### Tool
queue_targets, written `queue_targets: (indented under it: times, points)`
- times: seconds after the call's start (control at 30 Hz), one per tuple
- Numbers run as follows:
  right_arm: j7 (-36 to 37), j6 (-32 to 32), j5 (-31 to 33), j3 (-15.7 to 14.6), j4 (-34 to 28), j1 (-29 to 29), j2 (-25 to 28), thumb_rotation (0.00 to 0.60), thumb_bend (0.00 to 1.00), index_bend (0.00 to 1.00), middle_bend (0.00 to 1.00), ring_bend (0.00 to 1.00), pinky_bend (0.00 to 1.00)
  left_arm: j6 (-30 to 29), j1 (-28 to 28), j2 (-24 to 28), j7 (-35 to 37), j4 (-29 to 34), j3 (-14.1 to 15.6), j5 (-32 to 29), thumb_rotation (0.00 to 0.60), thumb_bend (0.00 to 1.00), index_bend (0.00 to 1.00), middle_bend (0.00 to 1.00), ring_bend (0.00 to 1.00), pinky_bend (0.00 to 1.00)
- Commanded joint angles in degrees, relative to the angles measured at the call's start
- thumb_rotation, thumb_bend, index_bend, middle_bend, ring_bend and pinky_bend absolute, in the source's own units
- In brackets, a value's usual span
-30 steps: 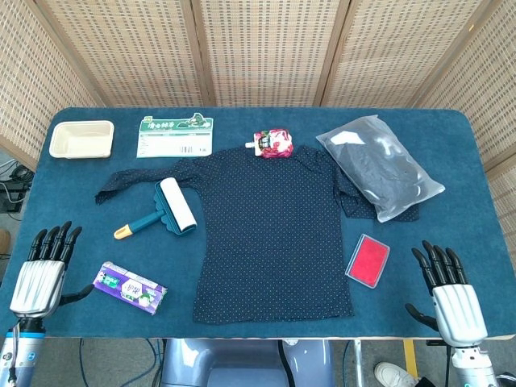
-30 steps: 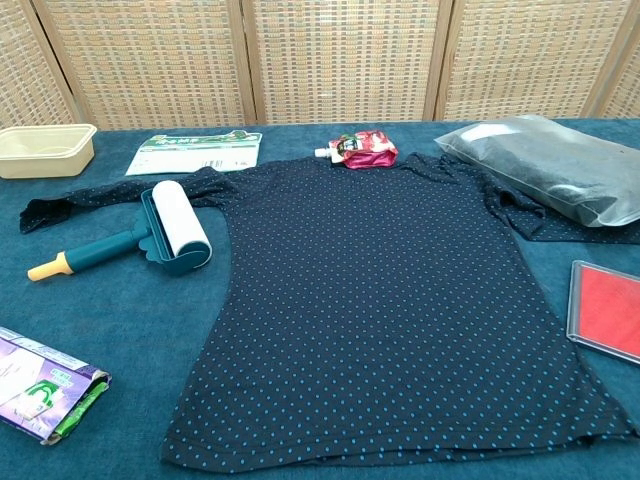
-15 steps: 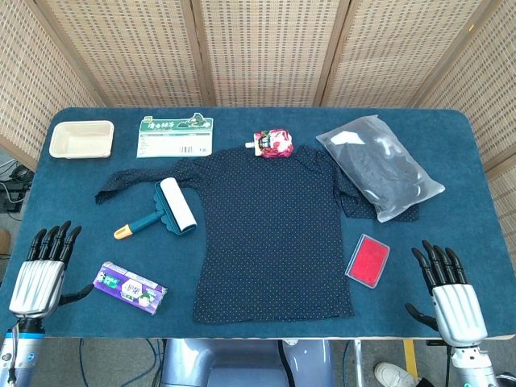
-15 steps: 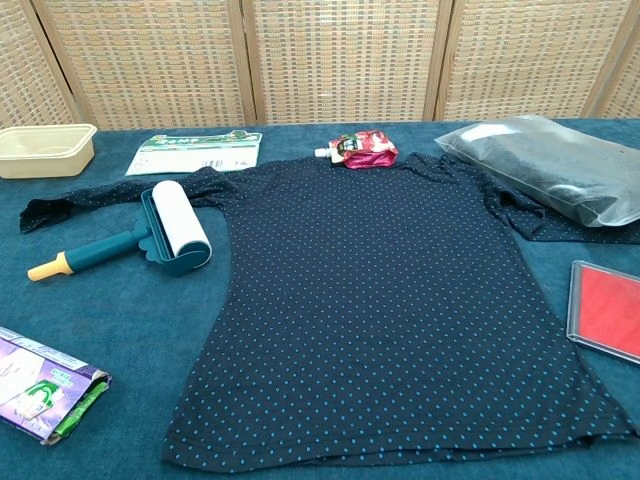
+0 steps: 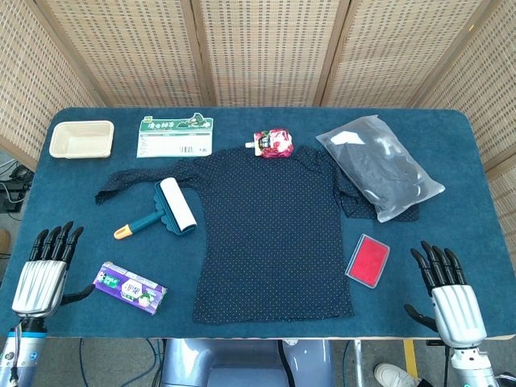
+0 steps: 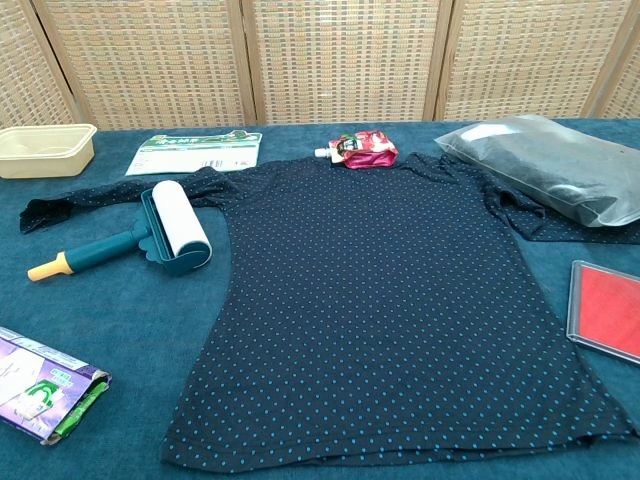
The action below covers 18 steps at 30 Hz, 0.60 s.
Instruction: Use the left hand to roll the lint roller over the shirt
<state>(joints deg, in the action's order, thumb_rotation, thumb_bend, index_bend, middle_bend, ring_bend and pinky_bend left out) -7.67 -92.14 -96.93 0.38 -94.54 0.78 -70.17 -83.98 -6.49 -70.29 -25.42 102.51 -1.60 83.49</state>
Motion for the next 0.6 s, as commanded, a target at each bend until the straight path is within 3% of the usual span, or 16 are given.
queue_targets:
  times: [0.03, 0.1, 0.13, 0.27, 0.4, 0.6]
  points:
    - [0.2, -0.2, 0.0, 0.0, -0.1, 0.0, 0.1, 0.600, 0.06, 0.00, 0.00, 0.00, 0.00, 0.0, -0.2, -0.3, -0.2, 0.0, -0.3, -0.1, 0.600, 0.00, 0.00, 0.00, 0.00, 0.05]
    - [0.3, -0.3, -0.1, 0.1, -0.2, -0.1, 0.2, 0.600, 0.06, 0.00, 0.00, 0.00, 0.00, 0.0, -0.5, -0.7, -0.4, -0.2, -0.8, -0.2, 0.600, 0.00, 0.00, 0.02, 0.05, 0.16]
    - [0.3, -0.2, -0.1, 0.1, -0.2, -0.1, 0.2, 0.600, 0.06, 0.00, 0.00, 0.00, 0.00, 0.0, -0.6, -0.8, -0.5, -0.2, -1.0, -0.3, 0.600, 0.00, 0.00, 0.08, 0.12, 0.24]
    - [0.5, -0.4, -0.2, 0.0, -0.3, -0.1, 0.2, 0.600, 0.06, 0.00, 0.00, 0.00, 0.00, 1.8, -2.7, -1.7, -0.4, 0.0, -3.3, -2.3, 0.600, 0.00, 0.00, 0.46, 0.42, 0.48]
    - [0.6, -0.2, 0.0, 0.0, -0.3, -0.1, 0.3, 0.600, 0.06, 0.00, 0.00, 0.00, 0.00, 6.0, -5.3, -0.9, -0.5, 1.1, -5.4, -6.1, 0.600, 0.00, 0.07, 0.72, 0.61, 0.60]
    - [0.9, -0.1, 0.3, 0.2, -0.3, 0.0, 0.4, 0.600, 0.06, 0.00, 0.00, 0.00, 0.00, 12.1, -8.7, 0.6, -0.9, 2.5, -7.5, -12.6, 0.600, 0.01, 0.27, 0.86, 0.72, 0.68]
